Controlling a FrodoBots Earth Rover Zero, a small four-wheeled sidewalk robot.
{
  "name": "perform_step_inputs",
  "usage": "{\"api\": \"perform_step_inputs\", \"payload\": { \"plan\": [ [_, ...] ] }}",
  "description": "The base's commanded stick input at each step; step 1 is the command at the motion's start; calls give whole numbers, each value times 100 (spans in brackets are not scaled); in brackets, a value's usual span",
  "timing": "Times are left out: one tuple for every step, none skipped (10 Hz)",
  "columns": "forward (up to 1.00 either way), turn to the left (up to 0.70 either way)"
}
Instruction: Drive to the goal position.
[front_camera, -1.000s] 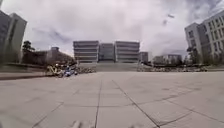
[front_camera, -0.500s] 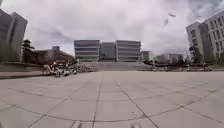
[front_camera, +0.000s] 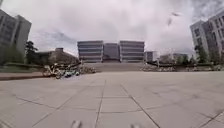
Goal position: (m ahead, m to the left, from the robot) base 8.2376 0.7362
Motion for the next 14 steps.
{"api": "perform_step_inputs", "payload": {
  "plan": [
    [100,0],
    [100,0],
    [100,0],
    [100,-3],
    [100,-33],
    [100,-11],
    [100,0],
    [100,0],
    [100,-1],
    [100,-8],
    [100,-3],
    [100,0],
    [100,0],
    [100,0]
  ]
}}
